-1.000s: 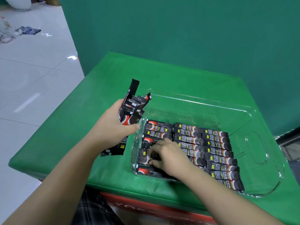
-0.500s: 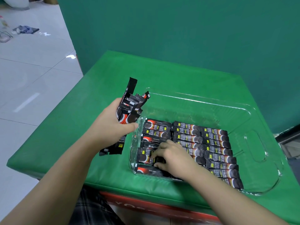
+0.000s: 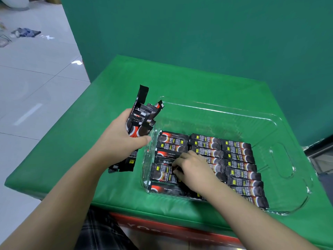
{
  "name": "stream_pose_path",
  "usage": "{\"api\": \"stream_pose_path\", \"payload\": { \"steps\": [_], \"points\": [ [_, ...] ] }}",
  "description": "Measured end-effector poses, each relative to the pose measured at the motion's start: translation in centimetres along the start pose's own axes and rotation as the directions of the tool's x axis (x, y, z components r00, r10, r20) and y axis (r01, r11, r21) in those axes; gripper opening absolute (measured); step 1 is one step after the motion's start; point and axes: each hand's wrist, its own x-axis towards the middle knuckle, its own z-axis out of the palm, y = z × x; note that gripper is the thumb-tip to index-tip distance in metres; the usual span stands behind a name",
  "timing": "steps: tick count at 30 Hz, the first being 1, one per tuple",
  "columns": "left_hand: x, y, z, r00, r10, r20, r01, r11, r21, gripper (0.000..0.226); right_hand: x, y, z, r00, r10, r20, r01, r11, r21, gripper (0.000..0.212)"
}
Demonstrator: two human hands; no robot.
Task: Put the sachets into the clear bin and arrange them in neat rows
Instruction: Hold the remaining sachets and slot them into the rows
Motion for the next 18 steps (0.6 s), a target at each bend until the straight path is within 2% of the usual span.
{"api": "stream_pose_path", "payload": {
  "steps": [8,13,15,18],
  "points": [
    [-0.1,0.1,0.0,1.000,0.000,0.002,0.000,1.000,-0.002,0.037,1.0,-0.3,0.0,0.993,0.038,-0.113,-0.032,0.998,0.048,0.029],
    [-0.1,0.2,0.0,1.000,0.002,0.003,-0.002,1.000,-0.003,0.036,1.6,-0.7,0.8,0.995,0.031,-0.093,-0.029,0.999,0.026,0.030],
    [-0.1,0.2,0.0,1.000,0.005,0.000,-0.005,1.000,-0.003,0.036,1.7,-0.7,1.2,0.995,0.012,-0.097,-0.011,1.000,0.008,0.040],
    [-0.2,0.2,0.0,1.000,0.007,-0.004,-0.007,1.000,-0.006,0.036,1.5,-1.0,1.1,0.995,-0.048,-0.083,0.049,0.999,0.017,0.043]
  ]
}}
